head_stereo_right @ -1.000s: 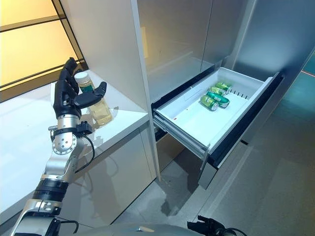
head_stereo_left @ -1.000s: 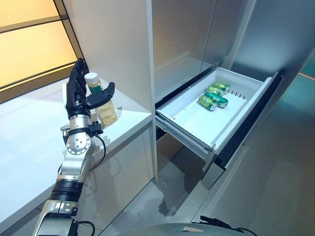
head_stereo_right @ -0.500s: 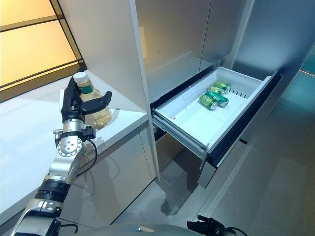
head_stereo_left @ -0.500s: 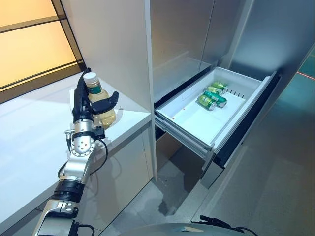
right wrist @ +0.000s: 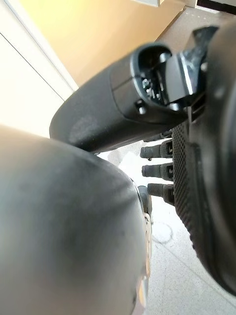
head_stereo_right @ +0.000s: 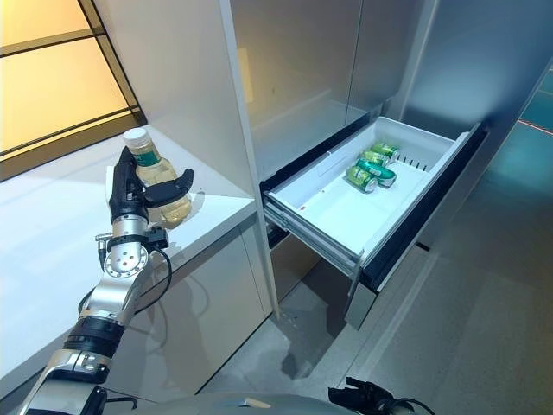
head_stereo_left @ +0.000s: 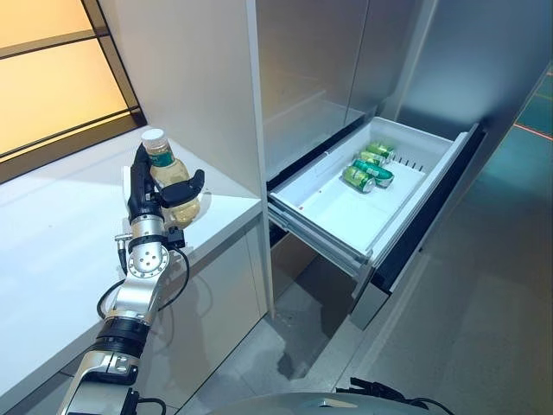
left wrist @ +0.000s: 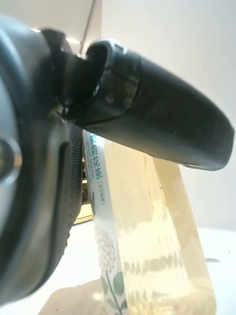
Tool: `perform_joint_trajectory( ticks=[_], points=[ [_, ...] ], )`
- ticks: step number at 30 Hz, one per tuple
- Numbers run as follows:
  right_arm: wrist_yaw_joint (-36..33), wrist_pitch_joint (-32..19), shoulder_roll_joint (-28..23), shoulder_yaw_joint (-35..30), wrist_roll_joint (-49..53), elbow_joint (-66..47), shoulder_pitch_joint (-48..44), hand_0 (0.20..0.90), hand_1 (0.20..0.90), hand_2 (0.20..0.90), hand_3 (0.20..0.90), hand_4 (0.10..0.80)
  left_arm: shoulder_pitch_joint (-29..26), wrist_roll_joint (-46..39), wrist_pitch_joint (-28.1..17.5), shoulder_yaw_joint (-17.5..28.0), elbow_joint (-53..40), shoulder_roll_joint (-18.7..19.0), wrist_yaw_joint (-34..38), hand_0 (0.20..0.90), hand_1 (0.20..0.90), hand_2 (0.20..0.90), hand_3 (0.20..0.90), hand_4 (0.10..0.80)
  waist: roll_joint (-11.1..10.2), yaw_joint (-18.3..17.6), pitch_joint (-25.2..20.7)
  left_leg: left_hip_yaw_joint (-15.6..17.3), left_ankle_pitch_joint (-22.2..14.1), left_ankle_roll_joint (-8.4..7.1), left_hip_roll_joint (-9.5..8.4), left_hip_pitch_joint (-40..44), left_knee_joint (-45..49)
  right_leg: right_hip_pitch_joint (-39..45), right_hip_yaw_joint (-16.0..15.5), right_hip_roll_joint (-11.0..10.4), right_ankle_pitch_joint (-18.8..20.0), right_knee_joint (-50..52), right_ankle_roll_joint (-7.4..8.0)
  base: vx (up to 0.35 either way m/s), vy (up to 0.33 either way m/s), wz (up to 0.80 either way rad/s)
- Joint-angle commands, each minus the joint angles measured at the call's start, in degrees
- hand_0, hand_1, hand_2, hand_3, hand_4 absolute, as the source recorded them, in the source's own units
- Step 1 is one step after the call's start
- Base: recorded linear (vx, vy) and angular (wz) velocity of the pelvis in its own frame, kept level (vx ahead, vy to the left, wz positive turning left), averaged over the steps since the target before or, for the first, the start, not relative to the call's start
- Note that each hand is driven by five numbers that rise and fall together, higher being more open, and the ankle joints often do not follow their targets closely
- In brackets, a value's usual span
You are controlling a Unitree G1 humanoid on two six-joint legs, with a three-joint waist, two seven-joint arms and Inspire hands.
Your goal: Put drinks into fridge and close the fridge
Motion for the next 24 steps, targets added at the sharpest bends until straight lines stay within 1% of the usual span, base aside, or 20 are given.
perform_joint_trajectory(
  ticks=[1, 2, 5, 9, 12, 13, 14, 16, 18, 20, 21, 23, 24],
  points=[
    [1.7, 0.2, 0.3, 1.1, -2.3, 1.7, 1.1, 0.900, 0.900, 0.900, 0.900, 0.800, -6.9, 0.6, -8.2, 1.2, -1.2, 3.3, 0.9, 0.342, 0.342, 0.342, 0.249, 0.149, 0.4, -0.4, -1.0, 2.2, -6.1, 1.49, -1.01, 0.5, 0.9, -1.8, -1.6, -1.1, -4.6, 6.5, 3.61, 0.000, 0.000, 0.00],
    [1.7, 0.2, 0.4, 1.1, -2.4, 1.7, 1.1, 0.900, 0.900, 0.900, 0.900, 0.800, -6.8, -0.1, -8.6, 1.3, -1.7, 3.0, 0.5, 0.300, 0.300, 0.300, 0.200, 0.100, 0.4, -0.4, -1.0, 2.2, -6.1, 1.50, -1.02, 0.5, 0.9, -1.8, -1.6, -1.1, -4.6, 6.5, 3.60, 0.000, 0.000, 0.00],
    [1.8, 0.0, 0.4, 1.2, -2.6, 1.5, 1.2, 0.900, 0.900, 0.900, 0.900, 0.800, -6.6, -1.6, -9.1, 1.5, -2.9, 2.4, -0.3, 0.300, 0.300, 0.300, 0.200, 0.100, 0.4, -0.4, -0.9, 2.1, -6.1, 1.50, -1.01, 0.5, 0.9, -1.8, -1.6, -1.1, -4.6, 6.5, 3.57, 0.000, 0.000, 0.00],
    [1.7, -1.8, 0.4, 0.9, -1.0, -0.3, 1.1, 0.900, 0.900, 0.900, 0.900, 0.800, -6.4, -5.3, -10.1, 1.6, -5.1, 1.6, -2.5, 0.300, 0.300, 0.300, 0.200, 0.100, 0.4, -0.4, -0.9, 1.9, -6.1, 1.51, -1.07, 0.6, 0.9, -1.7, -1.5, -1.1, -4.6, 6.6, 3.55, 0.000, 0.000, 0.00],
    [1.3, -4.2, 0.0, 2.2, -4.4, -3.8, 0.7, 0.900, 0.900, 0.900, 0.900, 0.800, -6.2, -7.3, -10.8, 1.3, -7.9, 1.2, -5.0, 0.300, 0.300, 0.300, 0.200, 0.100, 0.3, -0.3, -0.7, 1.7, -6.1, 1.52, -1.06, 0.5, 1.0, -1.8, -1.5, -1.1, -4.6, 6.7, 3.56, 0.000, 0.000, 0.00],
    [1.4, -5.6, -0.3, 3.2, -6.2, -5.6, 0.6, 0.900, 0.900, 0.900, 0.900, 0.800, -6.2, -8.3, -11.1, 1.2, -9.2, 1.2, -6.9, 0.300, 0.300, 0.300, 0.200, 0.100, 0.3, -0.2, -0.6, 1.7, -6.1, 1.54, -1.05, 0.5, 1.0, -1.9, -1.5, -1.2, -4.6, 6.7, 3.54, -0.030, -0.020, -0.01],
    [1.3, -6.0, -1.0, 5.2, -6.9, -10.6, 0.2, 0.900, 0.900, 0.900, 0.900, 0.800, -6.4, -7.7, -11.5, 0.6, -11.9, 1.3, -7.7, 0.300, 0.300, 0.300, 0.200, 0.100, 0.1, -0.2, -0.3, 1.6, -6.0, 1.50, -0.99, 0.3, 1.1, -2.1, -1.6, -1.2, -4.5, 6.8, 3.52, -0.045, -0.028, 0.00],
    [3.2, -5.5, -1.4, 7.4, -5.0, -18.1, -0.1, 0.900, 0.900, 0.900, 0.900, 0.800, -7.0, -7.6, -14.2, -0.3, -14.5, 1.9, -9.1, 0.300, 0.300, 0.300, 0.200, 0.100, 0.0, -0.1, -0.1, 1.3, -5.9, 1.55, -1.07, 0.2, 1.1, -2.2, -1.7, -1.3, -4.5, 6.9, 3.46, -0.047, -0.035, -0.01],
    [5.0, -3.7, -1.2, 8.1, -2.9, -23.3, 0.0, 0.900, 0.900, 0.900, 0.900, 0.800, -7.5, -7.1, -16.3, -0.3, -16.4, 2.3, -10.4, 0.300, 0.300, 0.300, 0.200, 0.100, -0.1, -0.1, 0.0, 1.2, -5.9, 1.54, -1.05, 0.1, 1.0, -2.2, -1.8, -1.3, -4.5, 7.0, 3.44, -0.034, -0.035, -0.02],
    [9.0, -1.8, -0.7, 8.7, -0.2, -28.1, 0.3, 0.900, 0.900, 0.900, 0.900, 0.800, -8.0, -5.9, -18.1, -0.6, -19.2, 2.6, -13.1, 0.300, 0.300, 0.300, 0.200, 0.100, -0.2, -0.1, 0.0, 1.0, -5.8, 1.48, -1.02, 0.1, 1.0, -2.3, -2.1, -1.3, -4.5, 7.0, 3.46, -0.033, -0.041, -0.01],
    [10.8, 0.1, -0.4, 9.0, 1.2, -31.2, 0.6, 0.900, 0.900, 0.900, 0.900, 0.800, -8.2, -5.8, -18.8, -1.1, -20.2, 2.8, -14.6, 0.300, 0.300, 0.300, 0.200, 0.100, -0.3, -0.1, -0.1, 0.9, -5.7, 1.42, -1.04, 0.1, 0.9, -2.2, -2.3, -1.3, -4.4, 6.9, 3.50, -0.025, -0.040, 0.02],
    [13.7, 2.6, 0.0, 9.3, 4.2, -36.0, 1.1, 0.900, 0.900, 0.900, 0.900, 0.800, -8.7, -6.7, -19.9, -1.9, -21.9, 3.1, -17.4, 0.300, 0.300, 0.300, 0.200, 0.100, -0.5, -0.1, -0.1, 0.7, -5.6, 1.32, -1.06, 0.1, 0.8, -2.0, -2.5, -1.3, -4.3, 6.6, 3.55, -0.024, -0.052, 0.03],
    [14.8, 3.8, 0.1, 9.5, 6.1, -39.8, 1.2, 0.900, 0.900, 0.900, 0.900, 0.800, -8.7, -9.6, -20.6, -2.6, -23.1, 3.1, -20.5, 0.300, 0.300, 0.300, 0.200, 0.100, -0.7, -0.1, -0.2, 0.4, -5.5, 1.22, -1.06, 0.2, 0.7, -1.9, -2.7, -1.3, -4.1, 6.3, 3.58, -0.019, -0.058, 0.02]
  ],
)
